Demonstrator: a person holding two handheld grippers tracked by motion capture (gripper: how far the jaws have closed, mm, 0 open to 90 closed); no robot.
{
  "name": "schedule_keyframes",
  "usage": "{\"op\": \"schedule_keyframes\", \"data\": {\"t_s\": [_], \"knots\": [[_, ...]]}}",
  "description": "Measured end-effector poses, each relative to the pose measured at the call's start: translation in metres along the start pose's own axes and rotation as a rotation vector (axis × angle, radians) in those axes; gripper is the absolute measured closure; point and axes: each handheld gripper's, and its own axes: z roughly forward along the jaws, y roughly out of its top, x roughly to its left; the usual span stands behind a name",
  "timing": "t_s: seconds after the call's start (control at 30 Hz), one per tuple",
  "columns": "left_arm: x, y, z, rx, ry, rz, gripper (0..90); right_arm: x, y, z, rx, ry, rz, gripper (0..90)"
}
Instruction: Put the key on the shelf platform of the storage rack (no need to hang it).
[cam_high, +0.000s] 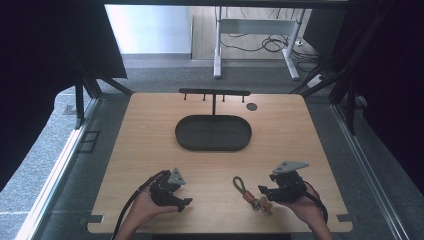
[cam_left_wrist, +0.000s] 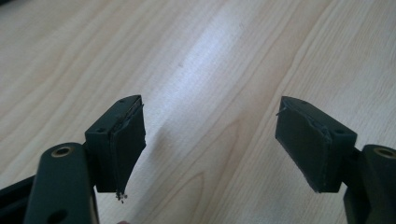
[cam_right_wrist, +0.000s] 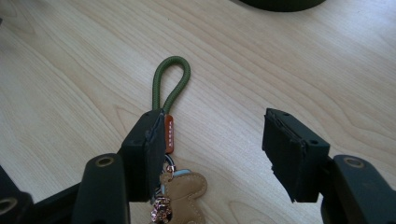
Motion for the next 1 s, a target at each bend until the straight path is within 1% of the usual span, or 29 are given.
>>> {"op": "schedule_keyframes", "data": {"t_s": [0.17, 0.27, 0.43, 0.53, 0.67, 0.8, 0.93, 1.0], "knots": [[-0.003, 0.002, 0.002, 0.003, -0.009, 0.014, 24.7, 0.002, 0.000, 0.005, 0.019, 0.015, -0.011, 38.7], [-0.002, 0.001, 0.000, 0.007, -0.007, 0.012, 24.7, 0.004, -0.001, 0.009, 0.036, 0.022, -0.024, 38.3], [-0.002, 0.001, 0.000, 0.004, -0.008, 0.003, 24.5, 0.005, -0.002, 0.013, 0.057, 0.035, -0.031, 38.2], [-0.002, 0.001, 0.001, 0.008, -0.009, 0.012, 24.5, 0.005, -0.002, 0.015, 0.056, 0.038, -0.025, 38.2], [-0.003, 0.001, 0.004, 0.019, -0.012, 0.014, 24.3, 0.006, -0.001, 0.016, 0.061, 0.040, -0.033, 38.3], [-0.007, 0.002, 0.010, 0.046, -0.015, 0.031, 24.3, 0.006, -0.001, 0.019, 0.066, 0.043, -0.038, 38.2], [-0.008, 0.003, 0.010, 0.052, -0.021, 0.039, 24.2, 0.007, -0.003, 0.022, 0.073, 0.046, -0.042, 37.9], [-0.008, 0.003, 0.010, 0.049, -0.019, 0.035, 24.3, 0.007, -0.004, 0.023, 0.079, 0.046, -0.043, 37.9]]}}
